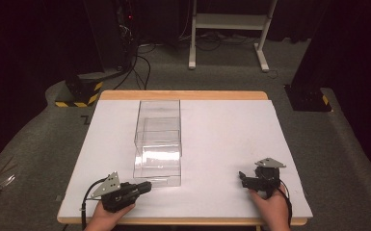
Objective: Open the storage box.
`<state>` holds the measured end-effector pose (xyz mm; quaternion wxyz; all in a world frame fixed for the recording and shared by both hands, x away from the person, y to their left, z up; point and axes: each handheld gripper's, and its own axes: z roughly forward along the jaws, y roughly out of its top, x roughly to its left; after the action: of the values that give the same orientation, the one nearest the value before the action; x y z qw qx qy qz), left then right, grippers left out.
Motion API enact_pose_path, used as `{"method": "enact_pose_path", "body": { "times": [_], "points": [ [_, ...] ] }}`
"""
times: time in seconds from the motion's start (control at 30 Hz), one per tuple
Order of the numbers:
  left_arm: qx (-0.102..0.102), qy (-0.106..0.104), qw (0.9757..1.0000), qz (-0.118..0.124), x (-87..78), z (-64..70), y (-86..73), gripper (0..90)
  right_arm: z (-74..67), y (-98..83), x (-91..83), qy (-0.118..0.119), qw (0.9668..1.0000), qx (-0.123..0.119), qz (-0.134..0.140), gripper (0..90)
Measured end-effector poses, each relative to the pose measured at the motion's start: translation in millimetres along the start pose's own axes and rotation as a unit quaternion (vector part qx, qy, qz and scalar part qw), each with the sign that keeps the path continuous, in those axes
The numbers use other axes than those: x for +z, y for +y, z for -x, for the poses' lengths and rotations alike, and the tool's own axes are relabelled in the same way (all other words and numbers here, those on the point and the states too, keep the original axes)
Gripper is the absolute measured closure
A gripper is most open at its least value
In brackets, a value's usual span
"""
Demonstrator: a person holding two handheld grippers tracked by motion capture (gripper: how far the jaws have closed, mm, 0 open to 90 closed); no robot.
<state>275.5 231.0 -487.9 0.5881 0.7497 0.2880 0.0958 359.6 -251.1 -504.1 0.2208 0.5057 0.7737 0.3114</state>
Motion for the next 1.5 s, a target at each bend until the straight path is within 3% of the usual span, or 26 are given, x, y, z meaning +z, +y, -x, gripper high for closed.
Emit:
{"method": "enact_pose_path", "body": {
  "times": [0.43, 0.57, 0.9, 1.17, 1.37, 1.5],
  "points": [
    [0.003, 0.005, 1.0, 0.007, -7.0, 2.9, -3.3, 82.7, 0.0, 0.0, 0.0, 0.0, 1.0, 0.0, 0.0, 10.7],
    [-0.002, 0.012, 0.9996, 0.024, -15.2, 0.8, -0.9, 78.1, 0.0, 0.0, 0.0, 0.0, 1.0, 0.0, 0.0, 10.8],
    [-0.001, 0.025, 0.9979, 0.061, -33.9, -0.3, 5.7, 77.2, 0.0, 0.0, 0.0, 0.0, 1.0, 0.0, 0.0, 10.8],
    [-0.004, 0.052, 0.9952, 0.083, -43.9, -6.3, 12.5, 73.1, 0.0, 0.0, 0.0, 0.0, 1.0, 0.0, 0.0, 10.8],
    [-0.007, 0.088, 0.9911, 0.1, -53.2, -12.9, 15.5, 68.3, 0.0, 0.0, 0.0, 0.0, 1.0, 0.0, 0.0, 10.8],
    [-0.007, 0.12, 0.9872, 0.106, -59.7, -18.8, 14.9, 64.0, 0.0, 0.0, 0.0, 0.0, 1.0, 0.0, 0.0, 10.8]
  ]
}}
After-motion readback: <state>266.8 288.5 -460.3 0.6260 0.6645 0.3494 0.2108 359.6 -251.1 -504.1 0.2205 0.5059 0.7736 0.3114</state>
